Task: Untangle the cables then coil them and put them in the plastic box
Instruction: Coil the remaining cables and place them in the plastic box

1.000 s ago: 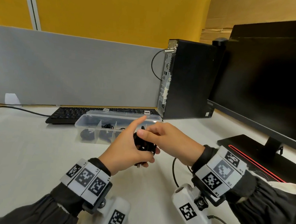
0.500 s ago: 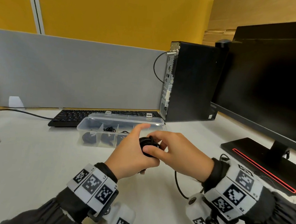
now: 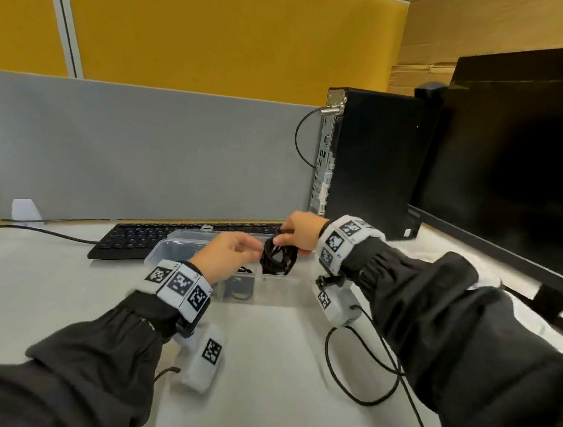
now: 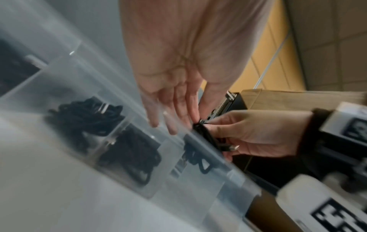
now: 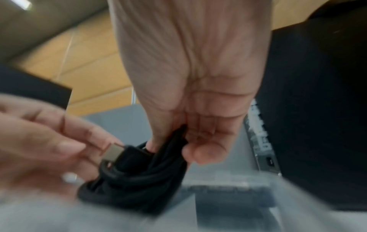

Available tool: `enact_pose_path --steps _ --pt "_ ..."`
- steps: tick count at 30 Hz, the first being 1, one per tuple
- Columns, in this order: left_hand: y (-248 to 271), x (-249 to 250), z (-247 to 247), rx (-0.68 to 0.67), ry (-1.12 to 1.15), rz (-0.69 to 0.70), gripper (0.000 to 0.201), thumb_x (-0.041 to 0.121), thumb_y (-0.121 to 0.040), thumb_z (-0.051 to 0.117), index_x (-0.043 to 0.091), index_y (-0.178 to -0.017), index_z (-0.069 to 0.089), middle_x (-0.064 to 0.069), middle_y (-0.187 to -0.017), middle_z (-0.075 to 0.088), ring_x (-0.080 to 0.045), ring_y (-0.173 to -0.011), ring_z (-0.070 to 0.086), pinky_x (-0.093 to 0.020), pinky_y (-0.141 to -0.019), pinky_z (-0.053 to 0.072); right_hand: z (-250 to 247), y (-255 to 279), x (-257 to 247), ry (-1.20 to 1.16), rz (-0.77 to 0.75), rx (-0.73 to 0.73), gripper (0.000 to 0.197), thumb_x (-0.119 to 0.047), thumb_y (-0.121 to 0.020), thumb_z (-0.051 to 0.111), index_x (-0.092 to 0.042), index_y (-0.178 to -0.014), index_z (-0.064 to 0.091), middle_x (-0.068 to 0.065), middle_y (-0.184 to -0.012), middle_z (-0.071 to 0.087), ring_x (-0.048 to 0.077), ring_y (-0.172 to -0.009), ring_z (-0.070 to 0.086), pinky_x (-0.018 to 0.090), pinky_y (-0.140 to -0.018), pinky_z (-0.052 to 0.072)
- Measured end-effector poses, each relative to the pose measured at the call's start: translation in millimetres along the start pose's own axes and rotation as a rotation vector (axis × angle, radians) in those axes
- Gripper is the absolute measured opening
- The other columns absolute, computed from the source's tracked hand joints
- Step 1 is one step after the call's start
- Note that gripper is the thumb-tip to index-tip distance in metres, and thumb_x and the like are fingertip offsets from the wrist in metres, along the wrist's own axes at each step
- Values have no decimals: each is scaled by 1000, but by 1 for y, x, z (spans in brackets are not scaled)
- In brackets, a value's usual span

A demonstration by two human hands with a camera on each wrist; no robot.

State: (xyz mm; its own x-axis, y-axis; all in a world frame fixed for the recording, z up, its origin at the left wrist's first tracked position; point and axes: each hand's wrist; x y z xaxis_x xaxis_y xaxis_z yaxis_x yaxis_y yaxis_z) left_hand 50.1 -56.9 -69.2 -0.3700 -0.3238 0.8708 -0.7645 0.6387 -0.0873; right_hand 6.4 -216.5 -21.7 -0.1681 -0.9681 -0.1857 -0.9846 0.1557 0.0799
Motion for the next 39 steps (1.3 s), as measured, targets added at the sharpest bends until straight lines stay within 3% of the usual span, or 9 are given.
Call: enact_pose_path --steps 4,8,12,21,26,29,31,35,39 --pt "-3 -6 0 -51 -143 9 24 5 -92 53 11 -113 63 -4 -114 65 -16 -108 59 -28 -97 43 7 -18 -14 162 16 -37 37 -32 -94 54 -1 -111 62 14 -97 63 22 -80 52 26 -62 38" --pt "-1 -5 -1 -63 -236 39 27 4 -93 51 15 -113 65 -4 -118 65 -17 -111 59 -35 -101 44 10 -22 -20 266 19 -31 34 -28 -92 57 -1 -113 61 17 -111 64 28 -88 54 28 -70 39" --pt "3 -1 2 -63 -378 101 29 10 -93 52 17 -119 63 -3 -117 64 -12 -101 57 -22 -91 41 16 -17 -19 259 18 -12 36 -29 -92 56 0 -113 61 17 -100 64 21 -69 51 27 -57 40" --pt "7 3 13 101 -345 101 27 18 -89 61 13 -115 66 -5 -104 70 -9 -79 57 -20 -81 43 35 -12 -9 77 84 101 44 -29 -89 61 -2 -119 44 17 -116 58 33 -103 58 36 -79 46" --pt "9 4 13 -7 -558 110 29 24 -97 47 13 -116 65 -9 -108 64 -21 -96 56 -23 -79 36 37 -9 -7 91 44 129 23 -28 -88 63 -12 -89 47 14 -101 59 25 -84 50 37 -79 47" --pt "6 4 17 -47 -580 81 34 23 -98 43 0 -89 67 -14 -96 53 -21 -86 50 -18 -70 29 40 -8 -10 171 26 147 14 -23 -89 62 -10 -92 56 13 -99 58 28 -85 56 36 -76 48" --pt "4 2 21 -52 -608 46 35 26 -99 40 3 -81 58 -10 -97 46 -19 -89 44 -21 -76 32 46 -9 -14 225 1 133 17 -16 -92 55 -6 -104 62 14 -108 58 29 -96 58 34 -77 47" --pt "0 -4 24 -67 -678 15 28 35 -99 36 10 -95 49 -8 -104 48 -26 -104 47 -41 -94 39 43 -8 -15 203 -24 45 29 -18 -98 43 -5 -114 63 14 -118 60 23 -108 51 32 -93 42" --pt "5 0 24 -67 -720 17 37 33 -100 31 6 -104 56 -8 -109 46 -26 -106 48 -43 -98 34 24 0 -3 134 -34 10 34 -27 -91 58 -9 -120 63 6 -118 64 21 -104 59 27 -86 45"
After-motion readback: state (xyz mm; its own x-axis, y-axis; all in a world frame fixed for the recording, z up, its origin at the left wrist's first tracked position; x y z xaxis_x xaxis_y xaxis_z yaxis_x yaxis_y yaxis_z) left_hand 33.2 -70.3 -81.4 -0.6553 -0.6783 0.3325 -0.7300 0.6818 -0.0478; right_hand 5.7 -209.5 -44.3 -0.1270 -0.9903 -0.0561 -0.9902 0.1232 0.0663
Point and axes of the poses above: each hand's wrist, its own y-axis away from the middle knuckle, its own z-axis out of the palm, x = y × z
